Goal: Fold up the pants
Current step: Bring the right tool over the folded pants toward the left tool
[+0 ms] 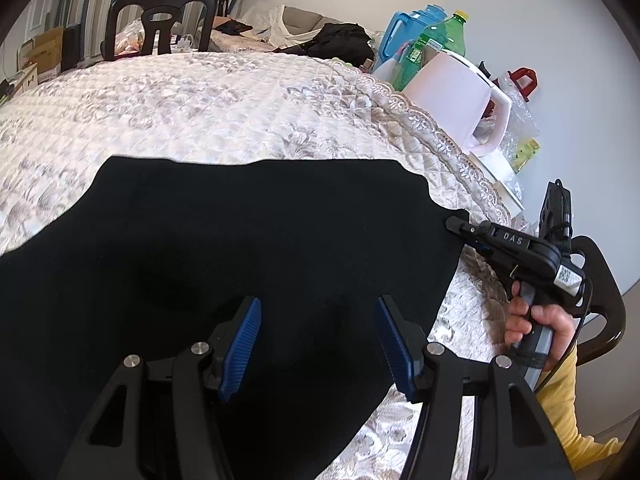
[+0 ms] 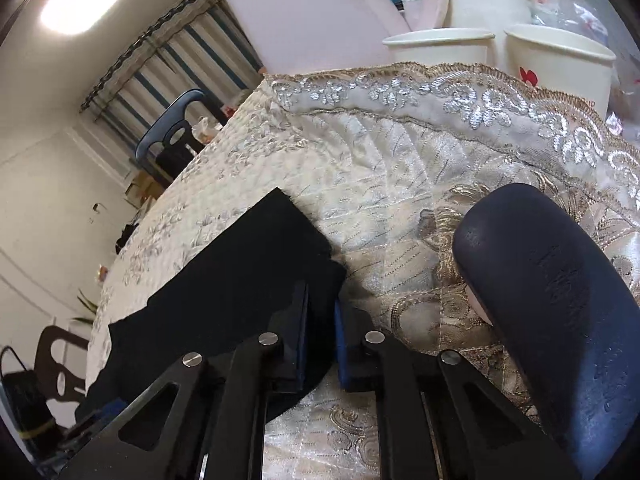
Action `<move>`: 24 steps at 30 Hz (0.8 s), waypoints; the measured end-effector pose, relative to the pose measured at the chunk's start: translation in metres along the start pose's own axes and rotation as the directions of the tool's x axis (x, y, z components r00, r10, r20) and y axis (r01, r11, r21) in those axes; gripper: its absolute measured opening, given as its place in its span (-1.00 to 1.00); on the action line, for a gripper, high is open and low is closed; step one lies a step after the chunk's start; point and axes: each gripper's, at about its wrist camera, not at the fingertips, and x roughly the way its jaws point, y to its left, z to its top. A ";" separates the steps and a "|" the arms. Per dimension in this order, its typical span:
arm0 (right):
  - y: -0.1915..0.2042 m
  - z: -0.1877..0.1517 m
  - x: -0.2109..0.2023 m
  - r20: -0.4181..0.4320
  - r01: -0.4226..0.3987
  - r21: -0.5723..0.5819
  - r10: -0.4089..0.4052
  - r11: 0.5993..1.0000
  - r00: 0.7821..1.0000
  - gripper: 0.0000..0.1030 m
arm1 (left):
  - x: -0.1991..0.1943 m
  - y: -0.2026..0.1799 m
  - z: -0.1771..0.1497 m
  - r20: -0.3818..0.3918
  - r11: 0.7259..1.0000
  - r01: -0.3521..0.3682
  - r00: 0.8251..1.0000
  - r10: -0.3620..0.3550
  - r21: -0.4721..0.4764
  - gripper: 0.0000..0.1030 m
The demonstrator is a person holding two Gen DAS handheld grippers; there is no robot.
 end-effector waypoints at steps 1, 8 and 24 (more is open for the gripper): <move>0.002 0.000 -0.001 0.006 -0.003 -0.008 0.003 1.000 1.000 -0.83 | 0.001 -0.001 0.002 -0.002 1.000 0.004 1.000 -0.004 0.003 0.20; 0.035 -0.002 -0.009 0.071 -0.037 -0.182 0.051 0.983 0.996 -0.84 | 0.010 -0.007 0.029 -0.009 0.996 0.088 0.996 -0.089 -0.019 0.21; 0.097 -0.030 -0.008 -0.015 -0.248 -0.434 0.269 0.866 0.963 -0.84 | 0.055 -0.015 0.083 -0.084 0.938 0.336 0.936 -0.343 -0.088 0.53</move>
